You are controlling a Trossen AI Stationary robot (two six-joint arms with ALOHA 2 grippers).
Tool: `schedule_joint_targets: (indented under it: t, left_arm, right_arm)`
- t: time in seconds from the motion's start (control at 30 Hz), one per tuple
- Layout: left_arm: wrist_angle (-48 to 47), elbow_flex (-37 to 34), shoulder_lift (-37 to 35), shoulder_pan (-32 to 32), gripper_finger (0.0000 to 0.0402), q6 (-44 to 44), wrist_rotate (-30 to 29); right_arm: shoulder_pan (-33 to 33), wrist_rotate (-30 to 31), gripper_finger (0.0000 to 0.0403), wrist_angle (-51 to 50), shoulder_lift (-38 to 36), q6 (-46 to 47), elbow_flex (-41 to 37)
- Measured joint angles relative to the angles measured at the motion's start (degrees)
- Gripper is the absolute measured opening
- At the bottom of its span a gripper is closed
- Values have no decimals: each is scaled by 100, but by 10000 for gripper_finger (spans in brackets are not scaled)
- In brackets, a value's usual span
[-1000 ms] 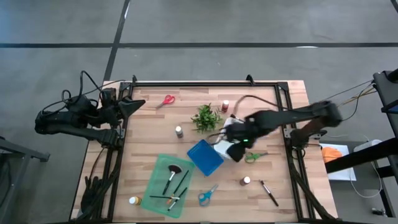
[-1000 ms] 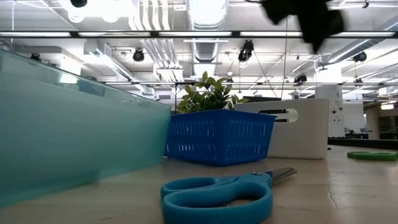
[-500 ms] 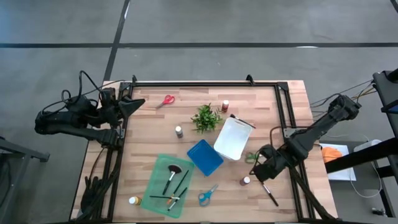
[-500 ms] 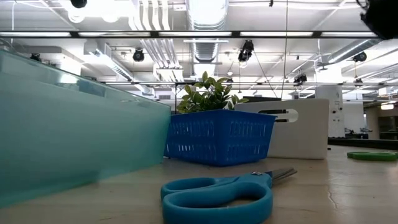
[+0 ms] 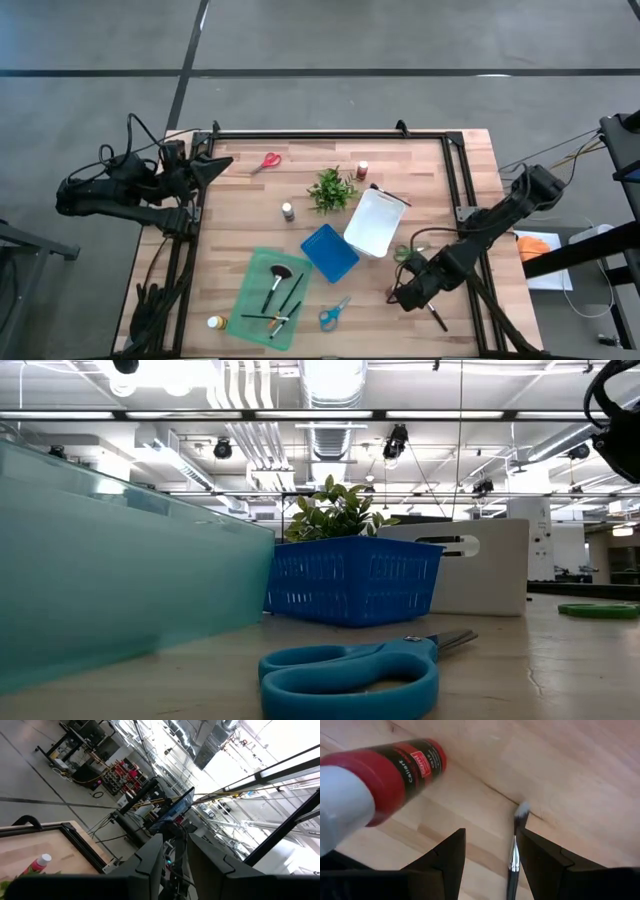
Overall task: Pick & Place Paint Supplies
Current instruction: Put the black powder brush into the green bin
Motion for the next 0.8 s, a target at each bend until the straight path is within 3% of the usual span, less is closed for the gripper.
schedule_joint_targets:
  t: [0.27,0.53,0.8]
  left_arm:
    - [5,0,0,0,99,-20,-144]
    - [5,0,0,0,99,-17,-173]
    - [3,0,0,0,99,-19,-195]
  right_arm:
    - [170,212,173,6,-122,-70,-13]
    - [446,631,173,-51,-156,-1103,-38]
    - [552,625,173,-58,103,-1262,-55]
